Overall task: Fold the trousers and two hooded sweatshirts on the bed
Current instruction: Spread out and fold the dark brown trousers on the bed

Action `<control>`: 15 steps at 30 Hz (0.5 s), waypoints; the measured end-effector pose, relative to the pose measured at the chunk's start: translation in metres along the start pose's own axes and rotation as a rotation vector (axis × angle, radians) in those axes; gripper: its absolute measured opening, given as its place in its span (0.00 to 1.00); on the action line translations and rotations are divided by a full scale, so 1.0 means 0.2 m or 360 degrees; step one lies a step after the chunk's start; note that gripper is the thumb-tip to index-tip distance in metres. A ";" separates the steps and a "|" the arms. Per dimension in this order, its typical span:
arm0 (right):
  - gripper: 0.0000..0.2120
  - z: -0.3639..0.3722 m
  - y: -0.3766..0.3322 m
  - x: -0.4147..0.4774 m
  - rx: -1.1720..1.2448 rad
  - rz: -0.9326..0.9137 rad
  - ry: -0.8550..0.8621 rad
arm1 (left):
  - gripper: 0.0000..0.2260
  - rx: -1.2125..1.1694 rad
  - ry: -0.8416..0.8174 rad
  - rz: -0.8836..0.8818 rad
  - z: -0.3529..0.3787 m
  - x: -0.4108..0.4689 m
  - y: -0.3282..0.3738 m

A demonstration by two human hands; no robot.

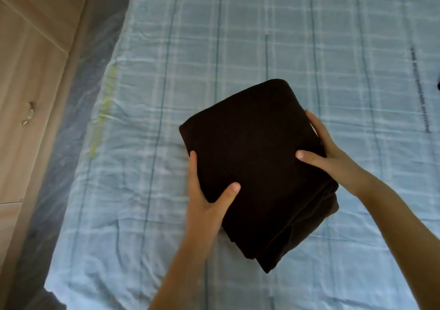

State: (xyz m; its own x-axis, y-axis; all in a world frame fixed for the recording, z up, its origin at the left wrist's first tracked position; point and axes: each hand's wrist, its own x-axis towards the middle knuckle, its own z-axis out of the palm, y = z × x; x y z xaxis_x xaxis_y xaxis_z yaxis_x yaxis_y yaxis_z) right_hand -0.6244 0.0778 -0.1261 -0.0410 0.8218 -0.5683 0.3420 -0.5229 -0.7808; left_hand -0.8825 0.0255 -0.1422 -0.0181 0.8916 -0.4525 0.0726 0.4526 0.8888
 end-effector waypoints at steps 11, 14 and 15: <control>0.39 0.23 -0.21 -0.20 0.0378 -0.0196 0.0388 | 0.40 -0.0098 0.0012 0.0223 -0.26 0.09 0.17; 0.40 0.37 -0.38 -0.12 0.0513 -0.0279 0.0400 | 0.39 -0.0039 -0.0001 0.0329 -0.47 0.21 0.34; 0.40 0.43 -0.44 -0.08 0.0557 -0.0301 0.0398 | 0.39 -0.0022 -0.0001 0.0355 -0.55 0.27 0.40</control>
State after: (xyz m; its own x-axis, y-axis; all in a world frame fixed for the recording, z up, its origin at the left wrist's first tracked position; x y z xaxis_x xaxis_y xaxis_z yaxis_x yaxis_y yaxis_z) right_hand -0.7341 0.0921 -0.0711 0.1698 0.9168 -0.3614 0.0115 -0.3685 -0.9295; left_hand -0.9871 0.1105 -0.0877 -0.0023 0.9697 -0.2444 0.0613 0.2441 0.9678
